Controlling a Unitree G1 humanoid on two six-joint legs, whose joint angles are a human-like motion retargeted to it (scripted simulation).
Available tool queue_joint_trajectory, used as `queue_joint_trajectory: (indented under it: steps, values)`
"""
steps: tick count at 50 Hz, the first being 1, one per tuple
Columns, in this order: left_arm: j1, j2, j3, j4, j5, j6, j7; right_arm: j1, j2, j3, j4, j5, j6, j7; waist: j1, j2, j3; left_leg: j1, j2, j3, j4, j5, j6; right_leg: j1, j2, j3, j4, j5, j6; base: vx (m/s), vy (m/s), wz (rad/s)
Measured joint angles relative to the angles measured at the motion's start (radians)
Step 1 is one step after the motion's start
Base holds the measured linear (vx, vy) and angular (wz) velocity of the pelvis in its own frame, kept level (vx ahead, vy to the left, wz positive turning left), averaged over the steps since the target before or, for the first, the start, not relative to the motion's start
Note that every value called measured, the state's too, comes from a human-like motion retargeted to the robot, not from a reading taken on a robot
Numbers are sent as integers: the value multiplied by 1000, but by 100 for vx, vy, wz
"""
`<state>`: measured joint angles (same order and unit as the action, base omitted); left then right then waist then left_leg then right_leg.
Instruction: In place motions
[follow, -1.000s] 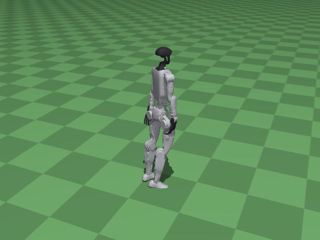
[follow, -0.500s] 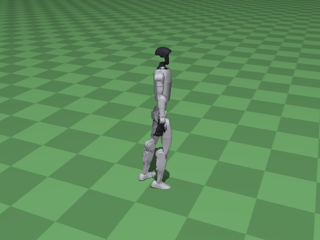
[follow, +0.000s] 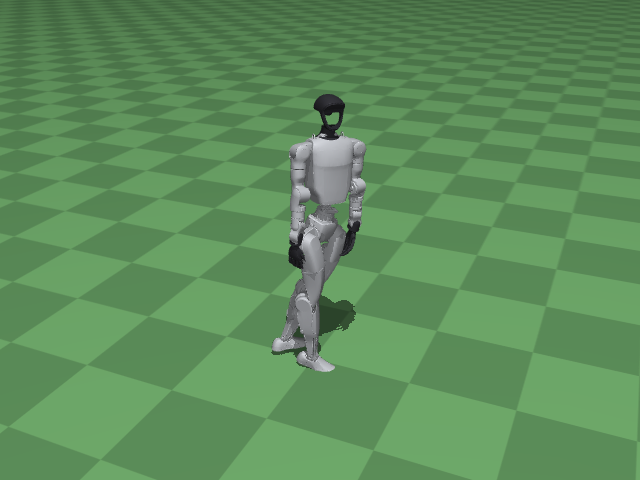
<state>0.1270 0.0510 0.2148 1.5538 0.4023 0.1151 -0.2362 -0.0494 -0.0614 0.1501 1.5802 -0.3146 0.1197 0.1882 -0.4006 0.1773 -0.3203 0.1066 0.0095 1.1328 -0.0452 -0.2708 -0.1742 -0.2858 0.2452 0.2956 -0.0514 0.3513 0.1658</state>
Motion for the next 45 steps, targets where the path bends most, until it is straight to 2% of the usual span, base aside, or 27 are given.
queue_joint_trajectory:
  steps: [5, 15, 19, 28, 37, 45]
  values:
    - [-7, -10, -18, -12, 12, -8, -20, -1, 4, -11, 7, 28, -2, -15, 10, 3, 0, 14, 7, 50, 17, 4, -16, 10, 11, 38, -14, 25, 18, 3, 2, -71]
    - [-9, -5, -31, 5, 11, -5, -18, -27, 4, 10, 3, -28, 17, 0, -30, 2, 9, 20, 14, 23, 36, 8, -22, -18, -3, 3, 14, 19, 91, 0, 0, -6]
    - [-5, 5, -28, 14, 21, -3, -13, -32, 5, 15, 0, -36, 18, -3, -48, 8, 10, 10, 17, 14, 35, 8, -21, -30, -5, -7, 20, 20, 90, -1, 0, 5]
    - [2, 14, -17, 29, 26, 2, -4, -25, -3, 1, 9, -5, 13, -1, -7, -6, 15, 9, 16, 15, 39, 10, -20, -2, -8, 17, 1, 40, 36, -5, -4, 7]
    - [-11, 5, -25, 19, 20, 1, -5, -15, -14, -3, 9, 18, 4, 11, 38, -6, 36, -5, 34, -27, 44, 14, -2, 45, -13, 61, -24, 41, -100, -8, -5, 43]
    - [-43, 0, -53, -15, 20, -3, -1, -3, -32, -17, 7, 40, -11, 15, 92, -34, 70, -14, 31, -135, 45, 20, 36, 93, -45, 13, -24, 7, -154, -8, -10, 108]
